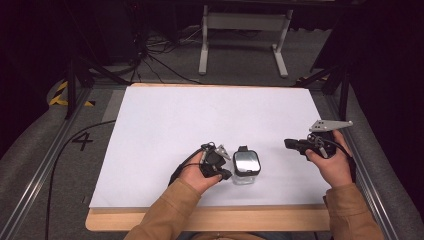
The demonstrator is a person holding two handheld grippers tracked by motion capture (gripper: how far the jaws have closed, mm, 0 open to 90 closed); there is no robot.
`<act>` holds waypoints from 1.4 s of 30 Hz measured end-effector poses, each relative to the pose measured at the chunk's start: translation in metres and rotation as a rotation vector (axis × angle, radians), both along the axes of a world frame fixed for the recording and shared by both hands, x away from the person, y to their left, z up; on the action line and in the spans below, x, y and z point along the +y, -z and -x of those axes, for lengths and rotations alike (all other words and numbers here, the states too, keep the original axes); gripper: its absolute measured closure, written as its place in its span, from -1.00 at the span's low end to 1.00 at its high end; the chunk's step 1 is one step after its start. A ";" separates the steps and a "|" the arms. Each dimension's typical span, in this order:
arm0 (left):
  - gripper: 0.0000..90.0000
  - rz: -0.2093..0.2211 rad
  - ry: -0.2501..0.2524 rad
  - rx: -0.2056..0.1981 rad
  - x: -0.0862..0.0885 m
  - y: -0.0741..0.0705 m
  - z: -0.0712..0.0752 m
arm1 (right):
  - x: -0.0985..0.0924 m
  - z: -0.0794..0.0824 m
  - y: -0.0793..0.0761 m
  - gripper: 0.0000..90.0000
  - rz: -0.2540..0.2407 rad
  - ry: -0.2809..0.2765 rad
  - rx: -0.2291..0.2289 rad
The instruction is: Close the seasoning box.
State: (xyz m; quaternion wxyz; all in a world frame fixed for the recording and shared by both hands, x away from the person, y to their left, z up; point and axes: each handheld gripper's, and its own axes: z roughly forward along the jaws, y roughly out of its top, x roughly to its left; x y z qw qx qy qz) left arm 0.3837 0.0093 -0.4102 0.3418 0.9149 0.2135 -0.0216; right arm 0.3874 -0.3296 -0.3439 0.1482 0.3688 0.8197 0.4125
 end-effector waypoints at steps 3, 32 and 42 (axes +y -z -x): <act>0.91 0.021 -0.023 -0.017 0.006 -0.006 0.000 | 0.001 0.000 -0.002 0.99 -0.002 -0.005 -0.008; 0.53 0.093 -0.488 -0.179 0.161 -0.040 -0.011 | -0.037 -0.025 -0.005 0.33 0.026 0.220 -0.072; 0.26 0.090 -0.555 -0.153 0.183 -0.006 -0.030 | -0.053 -0.042 0.029 0.13 0.046 0.276 -0.015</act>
